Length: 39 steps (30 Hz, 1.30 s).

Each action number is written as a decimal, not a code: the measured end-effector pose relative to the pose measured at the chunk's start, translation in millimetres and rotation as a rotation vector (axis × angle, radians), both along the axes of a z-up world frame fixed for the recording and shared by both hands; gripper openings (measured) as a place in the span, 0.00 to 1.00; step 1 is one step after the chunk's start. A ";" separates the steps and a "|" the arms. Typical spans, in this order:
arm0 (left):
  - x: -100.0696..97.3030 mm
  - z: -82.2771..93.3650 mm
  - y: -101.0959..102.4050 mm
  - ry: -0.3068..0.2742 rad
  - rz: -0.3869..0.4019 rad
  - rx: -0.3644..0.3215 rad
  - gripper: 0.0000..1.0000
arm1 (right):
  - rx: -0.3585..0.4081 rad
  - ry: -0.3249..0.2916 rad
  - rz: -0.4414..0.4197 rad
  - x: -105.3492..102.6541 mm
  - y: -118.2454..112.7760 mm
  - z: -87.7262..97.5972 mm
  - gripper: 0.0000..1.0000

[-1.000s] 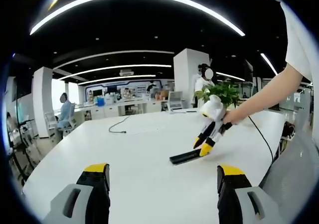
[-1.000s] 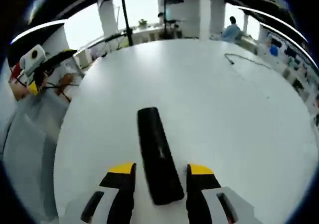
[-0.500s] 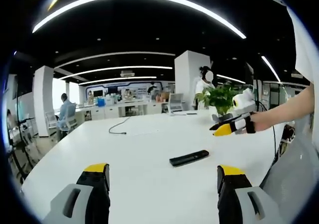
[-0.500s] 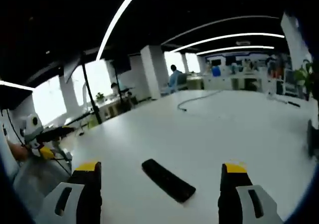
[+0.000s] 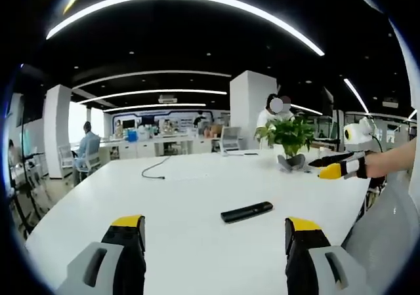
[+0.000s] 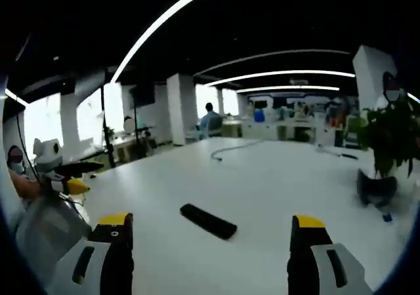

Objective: Press the specified remote control buttons in sequence, fully releasing each button before pressing the next.

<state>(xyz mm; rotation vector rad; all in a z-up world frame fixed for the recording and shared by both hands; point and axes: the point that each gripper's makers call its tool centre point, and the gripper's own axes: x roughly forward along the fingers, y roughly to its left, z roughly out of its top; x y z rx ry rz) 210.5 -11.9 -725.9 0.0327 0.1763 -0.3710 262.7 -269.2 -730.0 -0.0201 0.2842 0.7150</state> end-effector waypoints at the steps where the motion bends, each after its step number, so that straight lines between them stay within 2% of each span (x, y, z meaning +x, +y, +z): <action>1: -0.1 0.1 -0.4 0.000 -0.002 -0.002 0.91 | 0.009 0.009 -0.022 -4.4 -4.1 1.0 0.99; 4: -0.3 0.3 -1.3 0.000 -0.006 -0.002 0.90 | 0.008 -0.004 -0.057 -13.2 -12.2 4.5 0.99; 6: -0.4 0.9 -1.7 -0.002 -0.008 -0.003 0.90 | -0.021 -0.052 -0.064 -19.2 -15.7 8.1 0.98; 9: -0.5 1.0 -1.5 -0.002 -0.006 -0.006 0.90 | -0.030 -0.086 -0.071 -28.9 -18.4 12.5 0.92; 11: -0.6 1.1 -1.8 -0.003 -0.008 -0.005 0.90 | -0.012 -0.077 -0.091 -31.4 -21.3 13.3 0.93; 12: -0.8 0.7 -2.2 -0.001 -0.010 -0.005 0.90 | 0.035 -0.047 -0.123 -33.1 -23.0 13.2 0.94; 13: -0.8 0.5 -2.3 -0.001 -0.010 -0.004 0.90 | 0.050 -0.046 -0.127 -34.0 -23.3 13.8 0.95; 17: -0.6 -0.3 -2.5 0.002 -0.011 -0.003 0.90 | 0.051 -0.037 -0.156 -36.0 -24.5 11.4 0.99; 25: -0.4 -1.8 -1.5 0.008 -0.007 -0.003 0.90 | -0.005 -0.091 -0.188 -34.9 -29.7 14.8 0.99; 32: -0.5 -2.1 -1.7 0.006 -0.008 0.010 0.90 | -0.036 -0.042 -0.259 -32.6 -45.8 4.4 0.99; 39: -0.4 -1.1 -0.1 0.000 0.000 0.009 0.90 | -0.048 -0.042 -0.275 -29.3 -55.3 -1.8 0.98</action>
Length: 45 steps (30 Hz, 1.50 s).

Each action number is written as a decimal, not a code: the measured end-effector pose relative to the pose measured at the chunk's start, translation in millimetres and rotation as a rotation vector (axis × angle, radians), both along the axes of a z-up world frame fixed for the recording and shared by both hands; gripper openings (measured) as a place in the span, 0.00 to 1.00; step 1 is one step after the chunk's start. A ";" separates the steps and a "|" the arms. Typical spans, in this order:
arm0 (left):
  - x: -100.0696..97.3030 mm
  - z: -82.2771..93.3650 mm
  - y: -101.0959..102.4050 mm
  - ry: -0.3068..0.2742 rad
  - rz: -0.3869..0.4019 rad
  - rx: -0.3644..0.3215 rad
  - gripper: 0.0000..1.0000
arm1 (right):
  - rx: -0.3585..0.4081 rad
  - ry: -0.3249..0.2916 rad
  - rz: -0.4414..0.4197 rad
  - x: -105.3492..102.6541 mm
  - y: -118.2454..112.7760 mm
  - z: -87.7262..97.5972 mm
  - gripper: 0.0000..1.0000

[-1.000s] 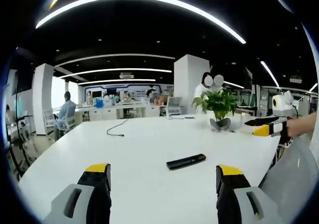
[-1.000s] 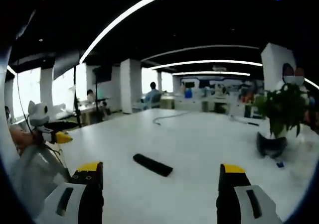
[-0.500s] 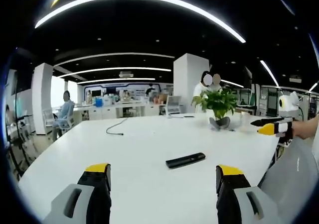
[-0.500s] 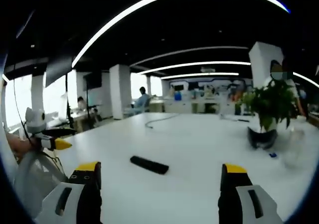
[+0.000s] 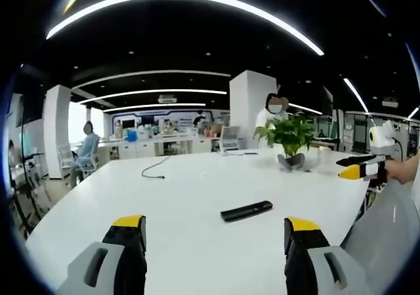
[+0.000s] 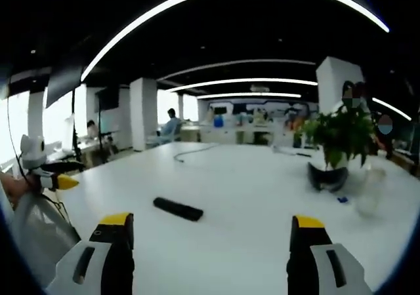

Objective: Press the specified remote control buttons in sequence, fully releasing each button before pressing the next.

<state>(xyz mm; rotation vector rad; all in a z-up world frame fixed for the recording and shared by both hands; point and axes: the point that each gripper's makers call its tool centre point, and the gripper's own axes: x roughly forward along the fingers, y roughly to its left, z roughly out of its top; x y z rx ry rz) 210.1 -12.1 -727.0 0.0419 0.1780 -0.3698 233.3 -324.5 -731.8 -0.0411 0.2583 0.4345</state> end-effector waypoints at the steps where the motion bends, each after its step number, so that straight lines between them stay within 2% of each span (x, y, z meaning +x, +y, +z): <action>1: 0.0 -0.1 -0.1 0.000 0.000 0.000 0.90 | -0.002 0.003 0.001 0.2 -0.3 -1.4 0.98; 13: 0.3 -1.7 -1.1 0.004 -0.004 0.004 0.90 | 0.012 0.020 -0.012 2.4 -5.9 -7.3 0.96; 45: -2.9 -6.8 -7.1 0.022 -0.041 0.024 0.88 | -0.025 0.081 -0.026 0.4 -9.5 -20.9 0.94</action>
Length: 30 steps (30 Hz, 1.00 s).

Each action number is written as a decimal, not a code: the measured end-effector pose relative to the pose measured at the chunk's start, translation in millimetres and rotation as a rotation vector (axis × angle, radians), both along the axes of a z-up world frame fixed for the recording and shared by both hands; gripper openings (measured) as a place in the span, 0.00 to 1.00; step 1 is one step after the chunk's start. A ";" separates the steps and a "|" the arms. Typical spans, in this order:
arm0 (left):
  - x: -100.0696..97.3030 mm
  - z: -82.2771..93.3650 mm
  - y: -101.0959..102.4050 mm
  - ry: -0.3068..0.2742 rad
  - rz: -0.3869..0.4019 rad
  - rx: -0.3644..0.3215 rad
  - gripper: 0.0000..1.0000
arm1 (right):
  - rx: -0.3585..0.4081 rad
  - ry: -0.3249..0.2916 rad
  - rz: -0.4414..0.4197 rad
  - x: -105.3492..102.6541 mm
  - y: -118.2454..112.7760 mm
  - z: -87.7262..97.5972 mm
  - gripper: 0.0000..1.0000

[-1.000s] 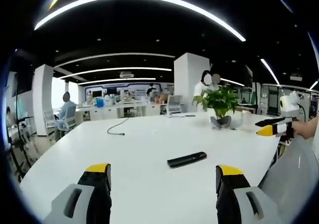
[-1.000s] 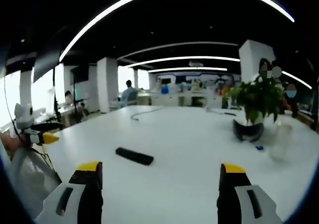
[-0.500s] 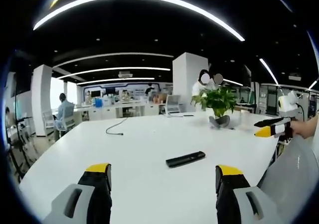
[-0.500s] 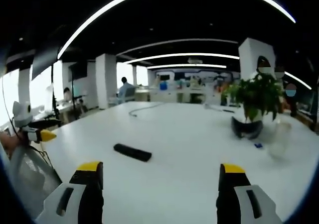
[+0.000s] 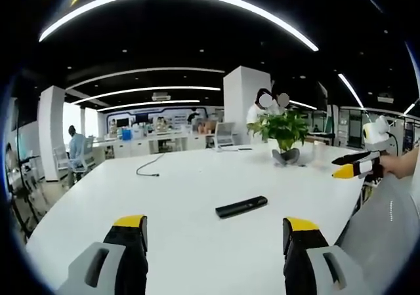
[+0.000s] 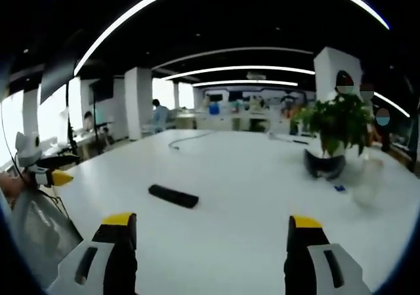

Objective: Press the specified remote control buttons in sequence, fully releasing each button before pressing the next.

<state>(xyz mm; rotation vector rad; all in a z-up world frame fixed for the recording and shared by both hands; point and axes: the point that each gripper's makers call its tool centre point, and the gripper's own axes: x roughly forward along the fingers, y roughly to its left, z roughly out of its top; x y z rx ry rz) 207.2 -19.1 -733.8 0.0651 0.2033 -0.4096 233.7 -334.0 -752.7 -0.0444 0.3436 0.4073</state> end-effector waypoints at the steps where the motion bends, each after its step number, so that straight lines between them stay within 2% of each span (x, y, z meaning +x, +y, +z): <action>1: -0.1 -0.2 0.0 0.001 -0.001 0.002 0.88 | -0.003 0.003 0.001 -0.2 0.1 -0.6 0.94; 9: -0.5 -0.8 0.3 0.003 -0.002 0.007 0.88 | -0.013 0.011 -0.005 -1.8 0.1 -0.9 0.92; 14: -0.7 -0.9 0.1 0.005 -0.003 0.009 0.88 | -0.050 0.042 0.017 -4.5 4.5 -6.6 0.92; 18: -0.7 -0.9 -0.2 0.007 -0.003 0.008 0.88 | -0.069 0.042 0.031 -5.4 7.0 -6.4 0.92; 30: -1.0 -1.8 -0.4 0.013 -0.003 0.010 0.87 | -0.057 0.039 0.022 -6.3 7.0 -3.4 0.92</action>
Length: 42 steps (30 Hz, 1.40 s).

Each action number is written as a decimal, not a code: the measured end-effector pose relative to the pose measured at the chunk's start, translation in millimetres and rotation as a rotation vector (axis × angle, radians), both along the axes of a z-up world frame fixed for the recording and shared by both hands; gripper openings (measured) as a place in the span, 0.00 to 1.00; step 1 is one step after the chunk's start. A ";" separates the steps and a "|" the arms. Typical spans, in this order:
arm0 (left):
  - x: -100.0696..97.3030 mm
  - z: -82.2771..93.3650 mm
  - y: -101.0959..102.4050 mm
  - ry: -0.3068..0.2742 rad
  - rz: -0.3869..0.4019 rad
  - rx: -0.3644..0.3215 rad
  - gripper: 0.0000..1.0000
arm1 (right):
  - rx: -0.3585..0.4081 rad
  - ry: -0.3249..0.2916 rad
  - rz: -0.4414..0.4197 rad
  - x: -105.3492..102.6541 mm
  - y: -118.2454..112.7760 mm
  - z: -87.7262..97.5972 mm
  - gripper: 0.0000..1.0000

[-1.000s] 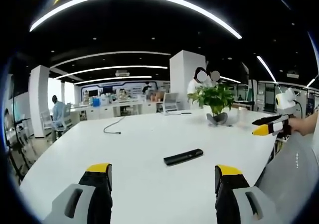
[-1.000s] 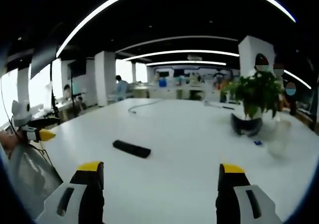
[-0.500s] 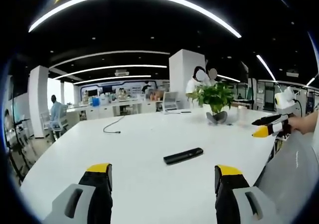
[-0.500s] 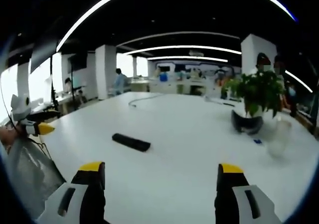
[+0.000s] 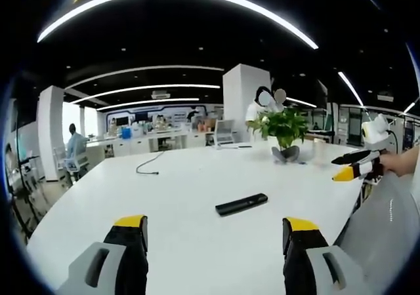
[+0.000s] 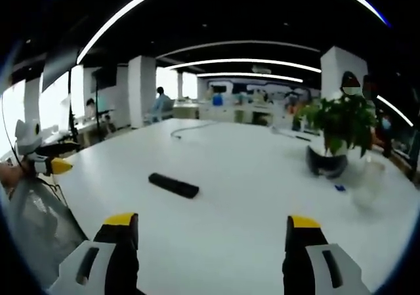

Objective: Press the specified remote control buttons in sequence, fully releasing each button before pressing the next.

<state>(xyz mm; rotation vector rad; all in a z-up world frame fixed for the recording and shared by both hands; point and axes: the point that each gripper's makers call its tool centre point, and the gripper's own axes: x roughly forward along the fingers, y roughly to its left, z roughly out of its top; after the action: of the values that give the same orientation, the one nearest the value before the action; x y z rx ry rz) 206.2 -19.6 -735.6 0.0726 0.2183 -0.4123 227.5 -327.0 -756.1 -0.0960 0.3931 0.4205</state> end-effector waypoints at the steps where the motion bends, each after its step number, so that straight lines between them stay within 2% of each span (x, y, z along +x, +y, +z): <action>1: -0.1 -0.3 -0.2 0.002 -0.001 0.000 0.87 | 0.001 0.000 -0.001 -0.1 -0.1 0.1 0.92; 32: 0.5 -1.1 0.5 0.007 0.004 0.000 0.87 | 0.011 -0.004 -0.015 0.8 -1.7 2.9 0.90; 37: 0.6 -3.3 0.9 0.015 0.004 0.005 0.87 | 0.047 -0.032 -0.029 2.2 -4.7 9.5 0.91; 42: 0.7 -4.4 1.5 0.022 0.010 0.010 0.87 | 0.055 -0.030 -0.026 3.5 -6.0 7.3 0.90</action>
<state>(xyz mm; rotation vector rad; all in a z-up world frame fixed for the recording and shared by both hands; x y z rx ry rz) 206.9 -18.1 -740.0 0.0766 0.2422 -0.4027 230.9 -332.9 -748.9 -0.0437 0.3532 0.4039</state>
